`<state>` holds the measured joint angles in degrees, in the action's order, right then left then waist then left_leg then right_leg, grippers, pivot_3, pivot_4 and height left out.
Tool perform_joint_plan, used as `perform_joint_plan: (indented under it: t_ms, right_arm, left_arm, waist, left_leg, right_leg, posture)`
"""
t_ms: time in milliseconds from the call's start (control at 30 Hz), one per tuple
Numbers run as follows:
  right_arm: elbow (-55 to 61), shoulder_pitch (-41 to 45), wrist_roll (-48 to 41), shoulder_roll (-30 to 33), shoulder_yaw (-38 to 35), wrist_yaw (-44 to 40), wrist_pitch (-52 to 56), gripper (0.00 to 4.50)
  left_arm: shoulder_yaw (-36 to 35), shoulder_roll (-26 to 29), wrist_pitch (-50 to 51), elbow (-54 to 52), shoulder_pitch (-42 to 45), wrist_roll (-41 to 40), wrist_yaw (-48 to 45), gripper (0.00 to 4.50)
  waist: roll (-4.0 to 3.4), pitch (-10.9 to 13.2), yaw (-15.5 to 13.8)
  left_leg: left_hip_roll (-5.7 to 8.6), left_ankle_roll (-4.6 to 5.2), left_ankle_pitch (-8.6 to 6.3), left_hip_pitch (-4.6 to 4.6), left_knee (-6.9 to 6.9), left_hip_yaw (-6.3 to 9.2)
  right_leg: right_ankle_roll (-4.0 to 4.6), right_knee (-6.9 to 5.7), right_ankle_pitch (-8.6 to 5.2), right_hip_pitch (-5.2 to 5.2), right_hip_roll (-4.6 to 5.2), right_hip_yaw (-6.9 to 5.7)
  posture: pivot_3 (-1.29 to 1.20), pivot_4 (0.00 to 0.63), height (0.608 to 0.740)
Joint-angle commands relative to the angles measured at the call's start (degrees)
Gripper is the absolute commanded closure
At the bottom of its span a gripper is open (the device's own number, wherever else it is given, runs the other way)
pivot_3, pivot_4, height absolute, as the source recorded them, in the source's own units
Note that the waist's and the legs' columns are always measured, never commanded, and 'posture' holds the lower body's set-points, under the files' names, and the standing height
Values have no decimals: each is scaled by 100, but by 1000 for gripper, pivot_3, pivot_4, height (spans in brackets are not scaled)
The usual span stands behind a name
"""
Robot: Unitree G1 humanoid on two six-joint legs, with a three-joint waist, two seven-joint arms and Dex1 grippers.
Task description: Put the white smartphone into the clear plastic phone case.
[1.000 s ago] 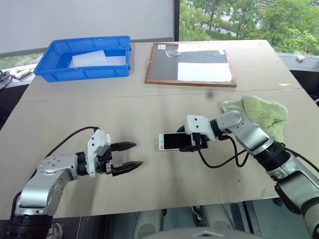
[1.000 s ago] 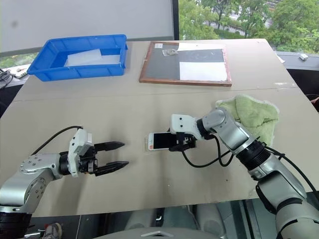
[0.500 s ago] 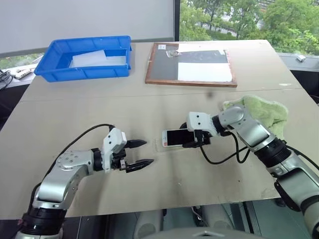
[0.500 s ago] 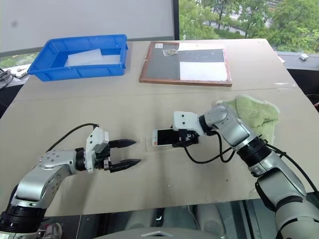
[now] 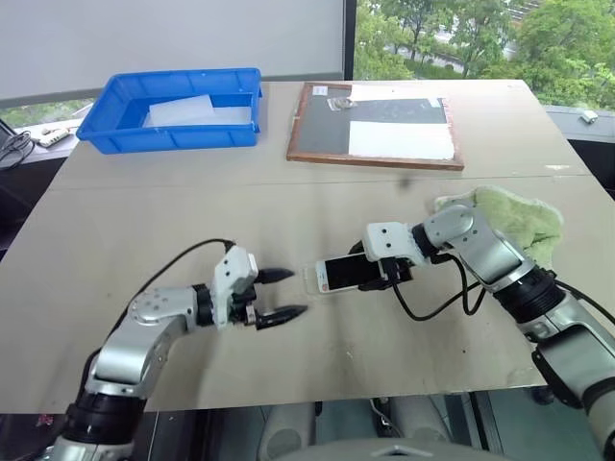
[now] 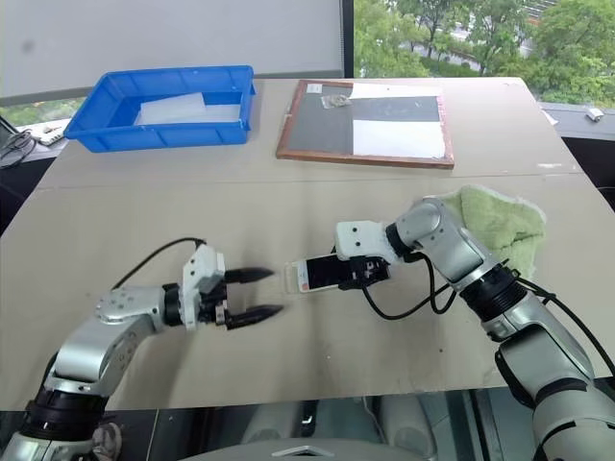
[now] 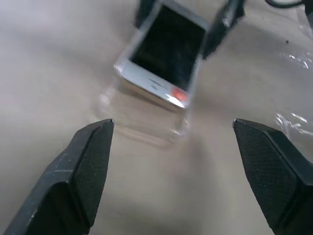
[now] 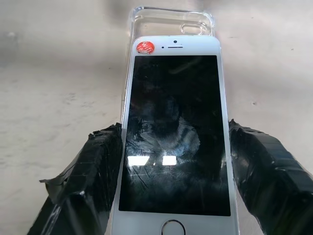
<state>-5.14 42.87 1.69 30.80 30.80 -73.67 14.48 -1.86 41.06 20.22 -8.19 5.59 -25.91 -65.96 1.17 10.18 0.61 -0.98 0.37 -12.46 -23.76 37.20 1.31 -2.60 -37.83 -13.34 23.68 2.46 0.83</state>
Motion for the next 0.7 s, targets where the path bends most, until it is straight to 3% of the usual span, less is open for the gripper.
perform_joint_plan:
  t_ms: [33, 167, 567, 700]
  right_arm:
    - [135, -114, 14, 182, -17, -216, 103, 1574]
    - [154, -137, 53, 235, -14, -227, 164, 1574]
    - [455, -394, -30, 654, -176, -334, 351, 1576]
    - [484, -354, -34, 491, -121, -280, 412, 1576]
  left_arm:
    - [-55, 250, -293, 307, 141, -56, -570, 483]
    - [150, 317, -521, 608, 268, 138, -823, 483]
    - [852, -403, -1484, 1332, 1004, 1187, -224, 483]
    - [903, -472, -1614, 1617, 1196, 1223, -302, 483]
  waist:
    - [0, 0, 16]
    - [-1, 0, 14]
    - [1, -1, -64]
    - [0, -2, -86]
  left_leg:
    - [2, 0, 0, 0, 0, -2]
    - [3, 0, 0, 0, -4, -5]
    - [27, 0, 0, -5, 1, 5]
    - [35, 1, 1, -3, 5, 5]
  right_leg:
    - [-1, 0, 0, 0, 0, 4]
    - [-5, 3, 3, 1, 1, 6]
    - [-22, 1, 12, -2, 17, -3]
    - [-22, 0, 12, -7, 24, -3]
  posture:
    - [0, 150, 740]
    - [0, 150, 740]
    - [0, 150, 740]
    - [0, 150, 740]
